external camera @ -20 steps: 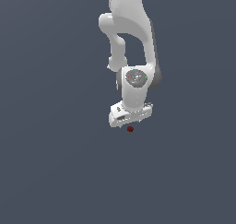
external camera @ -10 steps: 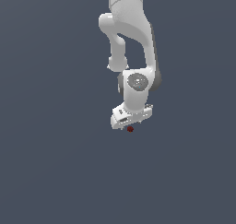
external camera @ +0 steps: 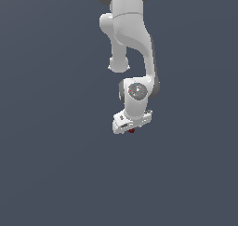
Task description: Pick up the object and move it to a goal position.
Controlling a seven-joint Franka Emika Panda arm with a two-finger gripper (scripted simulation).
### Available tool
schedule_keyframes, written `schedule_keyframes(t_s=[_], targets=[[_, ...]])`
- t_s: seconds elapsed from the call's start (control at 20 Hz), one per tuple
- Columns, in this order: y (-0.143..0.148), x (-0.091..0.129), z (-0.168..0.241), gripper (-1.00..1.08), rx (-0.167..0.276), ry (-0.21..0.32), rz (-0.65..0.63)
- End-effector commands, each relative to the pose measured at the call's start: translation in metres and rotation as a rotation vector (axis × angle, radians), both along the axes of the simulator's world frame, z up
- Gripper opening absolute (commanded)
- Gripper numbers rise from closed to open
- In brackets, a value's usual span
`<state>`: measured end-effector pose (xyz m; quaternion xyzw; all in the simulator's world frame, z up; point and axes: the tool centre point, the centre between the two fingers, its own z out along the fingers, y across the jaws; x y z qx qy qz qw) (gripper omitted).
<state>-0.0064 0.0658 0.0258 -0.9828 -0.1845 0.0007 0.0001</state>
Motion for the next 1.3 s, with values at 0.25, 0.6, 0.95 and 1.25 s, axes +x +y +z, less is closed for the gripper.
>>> schedule_keyframes(t_s=[0.25,0.6,0.95,1.25], targets=[[0.000,0.001,-0.009,-1.00,0.000,-0.001,0.001],[0.000,0.001,-0.009,-1.00,0.000,-0.001,0.001],[-0.004,0.001,-0.002,-1.00,0.000,-0.001,0.001],[-0.020,0.002,0.025,-1.00,0.000,-0.002,0.001]])
